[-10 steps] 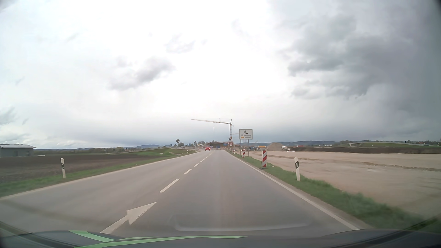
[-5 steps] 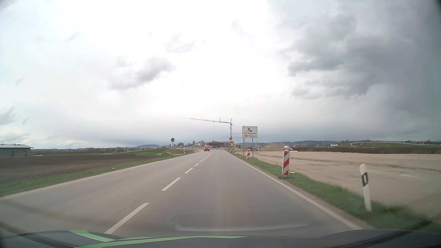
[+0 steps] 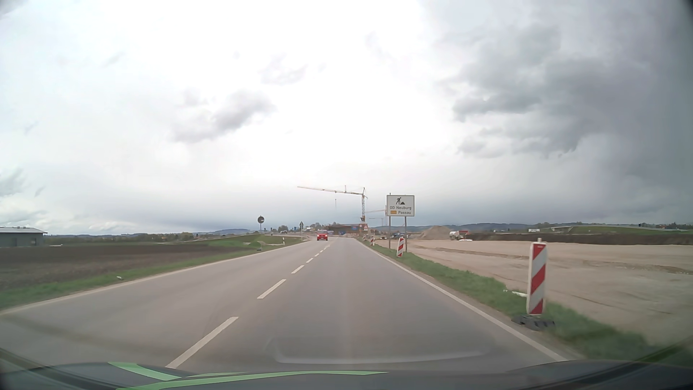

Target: Follow the waypoints while adhering to traffic rules and regulations

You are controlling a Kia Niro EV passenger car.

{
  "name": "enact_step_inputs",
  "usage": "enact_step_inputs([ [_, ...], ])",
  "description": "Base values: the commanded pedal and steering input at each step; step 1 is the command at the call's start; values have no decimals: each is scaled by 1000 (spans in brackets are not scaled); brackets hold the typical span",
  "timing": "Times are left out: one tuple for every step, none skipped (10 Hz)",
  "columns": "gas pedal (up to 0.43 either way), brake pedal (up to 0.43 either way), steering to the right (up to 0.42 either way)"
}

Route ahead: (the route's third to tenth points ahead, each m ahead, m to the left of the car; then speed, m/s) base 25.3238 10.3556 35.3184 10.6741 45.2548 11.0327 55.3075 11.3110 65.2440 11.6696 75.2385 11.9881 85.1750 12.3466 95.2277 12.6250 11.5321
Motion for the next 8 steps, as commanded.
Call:
enact_step_inputs([
  [98, 0, 0],
  [98, 0, 0],
  [98, 0, 0],
  [110, 0, 0],
  [110, 0, 0],
  [110, 0, 0],
  [110, 0, 0],
  [110, 0, 0],
])
